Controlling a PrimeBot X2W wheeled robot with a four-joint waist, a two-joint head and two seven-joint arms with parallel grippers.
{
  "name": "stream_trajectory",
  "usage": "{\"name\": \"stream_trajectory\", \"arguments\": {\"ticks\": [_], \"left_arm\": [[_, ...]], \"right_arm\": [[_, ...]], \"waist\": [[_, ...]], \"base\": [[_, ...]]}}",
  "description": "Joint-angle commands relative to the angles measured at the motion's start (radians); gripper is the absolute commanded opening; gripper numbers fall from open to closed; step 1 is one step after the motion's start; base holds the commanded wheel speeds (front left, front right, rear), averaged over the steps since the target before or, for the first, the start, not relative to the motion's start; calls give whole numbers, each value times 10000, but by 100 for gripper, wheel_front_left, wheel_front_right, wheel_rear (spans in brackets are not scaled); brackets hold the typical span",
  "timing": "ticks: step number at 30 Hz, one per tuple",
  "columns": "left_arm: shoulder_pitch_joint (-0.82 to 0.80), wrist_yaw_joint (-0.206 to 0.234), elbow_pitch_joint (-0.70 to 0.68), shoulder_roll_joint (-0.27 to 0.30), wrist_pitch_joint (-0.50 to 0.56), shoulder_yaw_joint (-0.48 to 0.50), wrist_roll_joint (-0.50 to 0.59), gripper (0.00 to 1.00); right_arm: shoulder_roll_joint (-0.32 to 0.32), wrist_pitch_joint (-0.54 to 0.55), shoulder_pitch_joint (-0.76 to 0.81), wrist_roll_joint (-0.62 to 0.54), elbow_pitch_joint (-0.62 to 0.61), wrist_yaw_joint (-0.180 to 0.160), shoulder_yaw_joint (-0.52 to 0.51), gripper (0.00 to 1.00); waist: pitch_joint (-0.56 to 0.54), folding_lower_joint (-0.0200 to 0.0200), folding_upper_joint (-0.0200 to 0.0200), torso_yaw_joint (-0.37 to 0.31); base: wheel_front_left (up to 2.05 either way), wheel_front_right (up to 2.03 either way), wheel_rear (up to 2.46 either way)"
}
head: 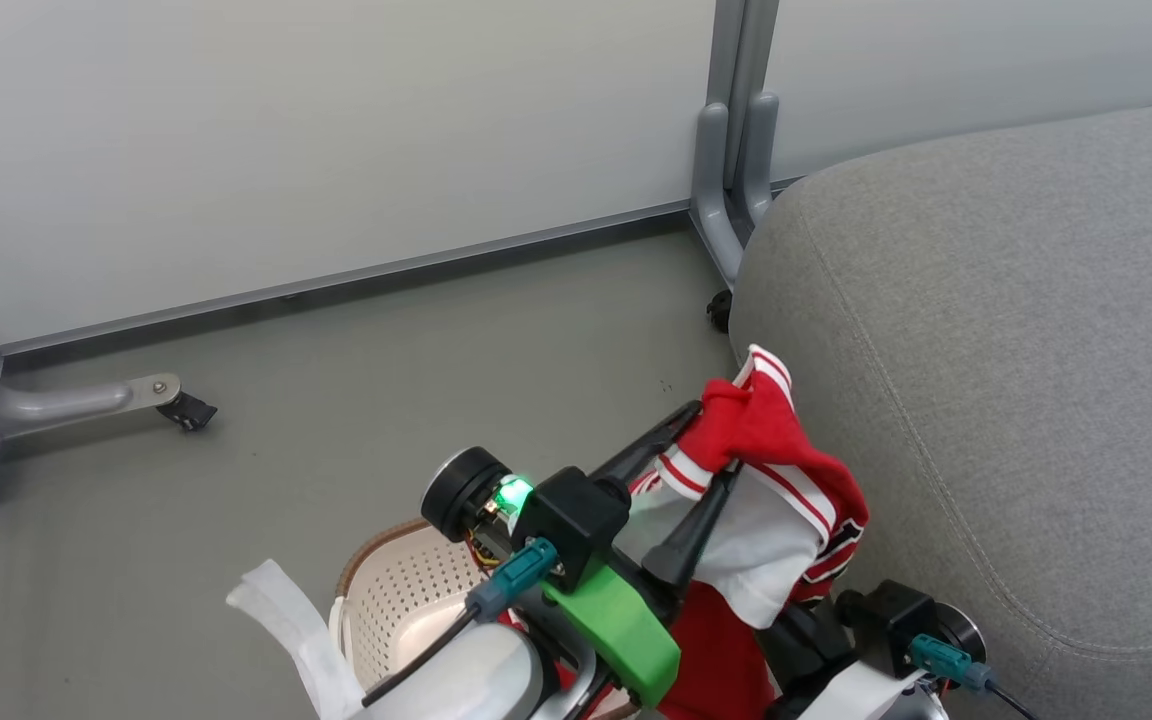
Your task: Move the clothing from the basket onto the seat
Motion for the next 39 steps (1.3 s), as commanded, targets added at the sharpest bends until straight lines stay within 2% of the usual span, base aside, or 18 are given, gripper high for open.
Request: {"name": "stream_trajectory", "arguments": {"ticks": [1, 20, 26, 32, 37, 39], "left_arm": [[123, 42, 61, 65, -20, 24, -46, 100], [195, 129, 382, 306, -108, 52, -158, 100], [325, 345, 730, 524, -224, 149, -101, 100], [601, 528, 1093, 840, -738, 400, -123, 100], [1011, 842, 1297, 1126, -1293, 752, -69, 100], [1235, 706, 1235, 1188, -1470, 871, -187, 100]], "right_arm": [[-39, -49, 63, -23, -53, -10, -29, 0], [-44, -49, 35, -121, -139, -10, -215, 0], [-54, -50, 20, -261, -420, -10, -468, 0], [51, -49, 27, -504, -1147, -9, -863, 0], [81, -49, -78, -749, -1897, -10, -1100, 0], [62, -50, -125, -835, -2190, -10, -1188, 0]], "waist": [[13, 0, -1, 13], [144, 0, -1, -58], [287, 0, -1, -244], [636, 0, -1, -701], [1035, 0, -1, -1340], [1185, 0, -1, -1615]], "base": [[0, 0, 0], [0, 0, 0], [0, 0, 0], [0, 0, 0], [0, 0, 0], [0, 0, 0]]}}
